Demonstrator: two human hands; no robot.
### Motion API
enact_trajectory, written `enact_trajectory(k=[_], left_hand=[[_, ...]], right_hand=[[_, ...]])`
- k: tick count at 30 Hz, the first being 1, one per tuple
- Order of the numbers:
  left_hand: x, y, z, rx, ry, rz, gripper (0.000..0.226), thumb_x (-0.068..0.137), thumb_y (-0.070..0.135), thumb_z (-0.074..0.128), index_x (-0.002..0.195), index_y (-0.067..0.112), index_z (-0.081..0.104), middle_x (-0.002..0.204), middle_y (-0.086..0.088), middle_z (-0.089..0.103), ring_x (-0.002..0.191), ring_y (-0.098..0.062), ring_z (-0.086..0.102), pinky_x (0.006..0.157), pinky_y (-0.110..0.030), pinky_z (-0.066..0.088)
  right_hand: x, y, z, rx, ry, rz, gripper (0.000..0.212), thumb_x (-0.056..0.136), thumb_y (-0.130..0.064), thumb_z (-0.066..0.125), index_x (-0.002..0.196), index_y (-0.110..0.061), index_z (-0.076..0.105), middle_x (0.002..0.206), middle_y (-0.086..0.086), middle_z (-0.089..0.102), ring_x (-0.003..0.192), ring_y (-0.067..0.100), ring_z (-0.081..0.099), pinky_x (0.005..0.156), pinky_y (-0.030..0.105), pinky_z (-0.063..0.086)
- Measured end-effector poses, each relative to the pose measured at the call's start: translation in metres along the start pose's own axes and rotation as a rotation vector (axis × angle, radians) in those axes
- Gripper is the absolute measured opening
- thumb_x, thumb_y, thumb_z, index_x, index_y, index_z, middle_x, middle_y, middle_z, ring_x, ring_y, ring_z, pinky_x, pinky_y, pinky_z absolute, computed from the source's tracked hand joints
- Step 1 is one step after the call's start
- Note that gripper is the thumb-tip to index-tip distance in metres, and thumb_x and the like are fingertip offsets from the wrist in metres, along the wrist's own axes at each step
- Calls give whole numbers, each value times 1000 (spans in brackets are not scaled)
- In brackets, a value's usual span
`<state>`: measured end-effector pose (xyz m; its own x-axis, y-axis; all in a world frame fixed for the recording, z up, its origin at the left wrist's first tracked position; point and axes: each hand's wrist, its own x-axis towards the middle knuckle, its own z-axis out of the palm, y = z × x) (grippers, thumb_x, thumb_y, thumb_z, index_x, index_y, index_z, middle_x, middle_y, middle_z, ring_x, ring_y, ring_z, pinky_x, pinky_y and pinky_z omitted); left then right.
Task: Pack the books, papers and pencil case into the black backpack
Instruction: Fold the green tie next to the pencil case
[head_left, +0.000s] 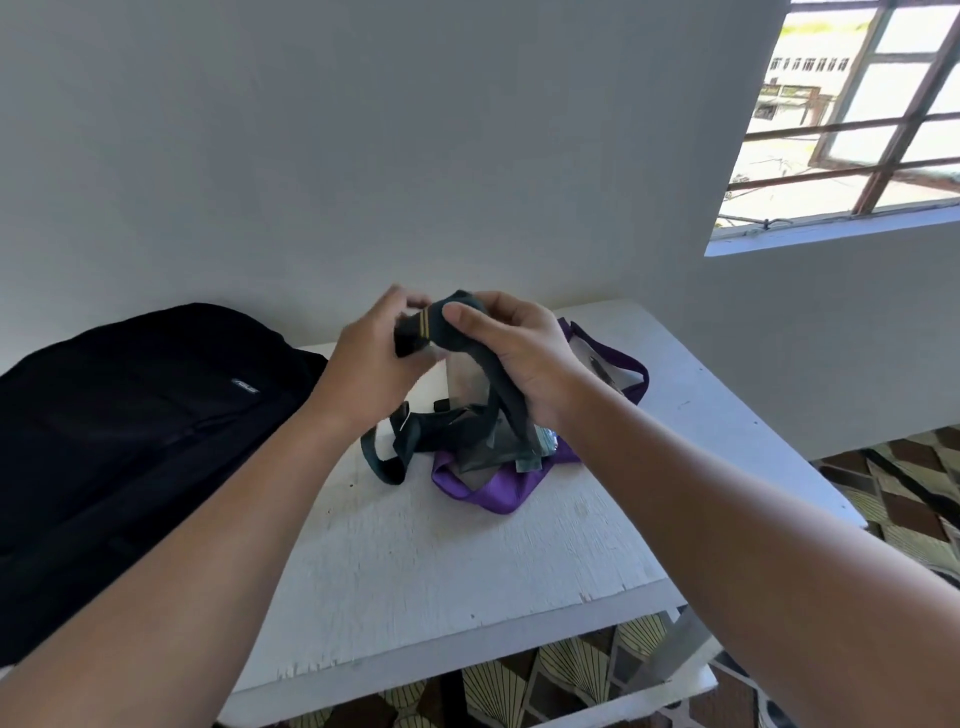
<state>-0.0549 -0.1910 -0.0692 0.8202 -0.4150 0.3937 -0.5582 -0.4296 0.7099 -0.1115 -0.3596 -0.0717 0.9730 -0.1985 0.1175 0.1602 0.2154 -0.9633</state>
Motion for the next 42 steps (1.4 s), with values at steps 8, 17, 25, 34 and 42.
enact_trajectory(k=[8,17,25,34,42], left_hand=[[-2,-30,-6,-164,287,-204,9,89,1,65,86,6,59,69,-10,65,54,-7,61,61,-29,48],[21,12,-20,238,394,272,21,82,-6,57,85,11,46,73,-2,54,67,-25,49,57,-44,43],[19,36,-34,119,233,259,10,90,8,65,92,13,56,75,4,65,70,-16,62,62,-35,49],[13,5,-33,-367,143,-197,15,105,11,51,98,10,65,75,-5,62,62,-17,61,69,-36,54],[29,46,-46,-219,284,105,34,83,-6,38,101,10,62,96,-7,68,89,-12,62,80,-36,51]], right_hand=[[-3,14,-22,-19,-41,134,33,88,-14,82,118,-7,71,111,18,77,87,24,72,80,37,61],[7,-5,5,-178,-244,155,28,94,-61,64,111,-40,70,123,-15,72,126,9,59,113,43,32],[14,-27,22,191,-211,-43,6,100,-11,66,104,-8,63,82,0,70,72,12,66,65,23,53],[14,-19,15,253,-148,26,8,98,-19,71,93,-16,66,85,3,69,69,15,64,64,28,53],[14,-13,27,-25,-333,109,19,95,-41,70,104,-24,70,104,-3,73,98,16,65,103,37,42]])
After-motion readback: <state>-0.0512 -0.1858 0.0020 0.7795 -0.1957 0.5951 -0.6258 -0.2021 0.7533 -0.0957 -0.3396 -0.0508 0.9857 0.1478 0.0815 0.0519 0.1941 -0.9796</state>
